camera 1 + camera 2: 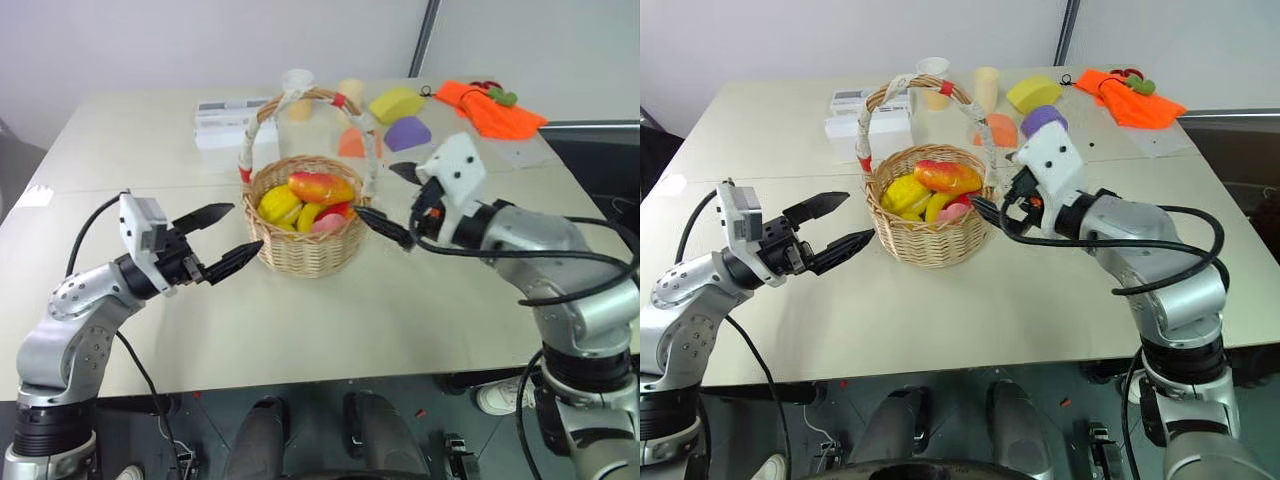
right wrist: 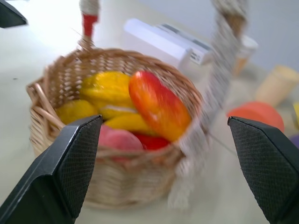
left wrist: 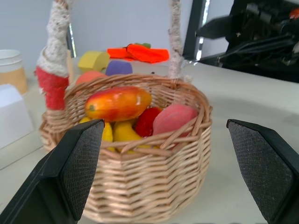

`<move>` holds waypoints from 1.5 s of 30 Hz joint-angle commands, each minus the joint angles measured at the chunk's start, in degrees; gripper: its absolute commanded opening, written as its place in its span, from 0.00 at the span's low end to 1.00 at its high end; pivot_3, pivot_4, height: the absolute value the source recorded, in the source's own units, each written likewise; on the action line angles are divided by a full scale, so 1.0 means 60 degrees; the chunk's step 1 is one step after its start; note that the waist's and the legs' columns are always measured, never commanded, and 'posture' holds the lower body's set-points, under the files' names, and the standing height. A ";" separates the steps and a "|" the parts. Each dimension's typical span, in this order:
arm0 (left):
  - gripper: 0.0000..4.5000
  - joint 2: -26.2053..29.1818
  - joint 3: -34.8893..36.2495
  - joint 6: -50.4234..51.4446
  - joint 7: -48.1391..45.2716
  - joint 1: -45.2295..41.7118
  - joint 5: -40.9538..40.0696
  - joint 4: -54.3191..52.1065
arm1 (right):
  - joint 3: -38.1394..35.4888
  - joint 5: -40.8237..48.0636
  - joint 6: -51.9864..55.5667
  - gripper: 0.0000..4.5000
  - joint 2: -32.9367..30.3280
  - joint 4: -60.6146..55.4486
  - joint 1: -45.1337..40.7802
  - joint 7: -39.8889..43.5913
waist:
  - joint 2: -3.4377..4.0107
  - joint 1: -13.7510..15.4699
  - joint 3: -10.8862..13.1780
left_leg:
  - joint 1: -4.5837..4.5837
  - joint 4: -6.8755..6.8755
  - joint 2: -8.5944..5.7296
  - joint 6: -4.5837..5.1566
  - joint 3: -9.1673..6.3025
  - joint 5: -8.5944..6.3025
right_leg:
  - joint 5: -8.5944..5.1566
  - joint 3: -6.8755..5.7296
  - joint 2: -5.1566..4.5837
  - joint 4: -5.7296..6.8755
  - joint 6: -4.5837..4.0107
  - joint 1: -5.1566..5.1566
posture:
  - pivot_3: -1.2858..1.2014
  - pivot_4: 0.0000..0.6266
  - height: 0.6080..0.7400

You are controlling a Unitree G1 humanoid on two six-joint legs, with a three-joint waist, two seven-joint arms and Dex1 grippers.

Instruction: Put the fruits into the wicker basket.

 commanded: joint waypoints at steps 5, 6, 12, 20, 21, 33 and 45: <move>1.00 -0.0140 -0.0273 -0.0117 -0.0136 -0.0472 -0.0123 -0.0005 | 0.0665 -0.1117 -0.1387 1.00 0.1581 0.2580 -0.1175 -0.1176 | 0.0002 0.0007 0.0001 | 0.0040 -0.0010 0.0006 0.0000 -0.0002 0.0000 | 0.0000 0.0002 0.0021 0.0008 -0.0006 0.0024 | 0.52 0.24 0.94; 1.00 -0.0161 -0.0298 -0.0114 -0.0145 -0.0487 -0.0157 -0.0014 | 0.0526 -0.1090 -0.1475 1.00 0.1934 0.3142 -0.1366 -0.1345 | 0.0001 0.0012 0.0001 | 0.0037 -0.0012 0.0006 0.0000 -0.0001 0.0000 | 0.0001 0.0004 0.0020 0.0007 -0.0007 0.0024 | 0.52 0.24 0.94; 1.00 -0.0286 -0.0308 -0.0141 -0.0026 -0.0466 -0.0203 -0.0157 | -0.0110 -0.0788 -0.1749 0.33 0.2620 0.3653 -0.1585 -0.1566 | 0.0003 0.0067 0.0002 | 0.0020 -0.0020 0.0005 0.0000 -0.0014 0.0000 | 0.0015 0.0000 0.0007 0.0003 0.0030 0.0020 | 0.52 0.24 0.94; 1.00 -0.0402 -0.0386 -0.0199 0.0017 -0.0398 -0.0122 -0.0205 | -0.1305 -0.1130 -0.1988 0.00 0.1716 0.3316 -0.1530 -0.2131 | 0.0004 0.0093 0.0002 | 0.0015 -0.0015 0.0001 0.0000 -0.0011 0.0000 | 0.0007 -0.0001 -0.0004 -0.0003 0.0019 0.0019 | 0.52 0.24 0.94; 1.00 -0.0425 -0.0431 -0.0214 0.0002 -0.0449 -0.0095 -0.0156 | -0.1732 -0.1324 -0.2113 0.00 0.1399 0.3715 -0.1628 -0.2444 | 0.0004 0.0093 0.0002 | 0.0011 -0.0013 -0.0001 0.0000 -0.0011 0.0000 | 0.0003 0.0000 -0.0005 -0.0005 0.0012 0.0020 | 0.52 0.24 0.94; 1.00 -0.0764 -0.0929 -0.0336 -0.0066 -0.0961 0.0116 0.0139 | -0.3297 -0.2233 -0.4549 0.00 -0.0577 0.8464 -0.2379 -0.3180 | 0.0007 -0.0089 0.0004 | 0.0041 -0.0027 -0.0002 0.0005 0.0028 -0.0002 | 0.0013 0.0031 0.0021 0.0000 0.0027 0.0019 | 0.52 0.24 0.94; 1.00 -0.0749 -0.0608 -0.0809 0.0597 -0.0240 0.0940 0.0297 | -0.4872 -0.1422 -0.4558 0.64 -0.0671 0.5544 0.1179 -0.2496 | 0.0007 0.0038 0.0004 | 0.0037 -0.0034 0.0003 0.0009 0.0014 -0.0004 | 0.0009 0.0033 0.0021 -0.0001 0.0040 0.0026 | 0.52 0.24 0.94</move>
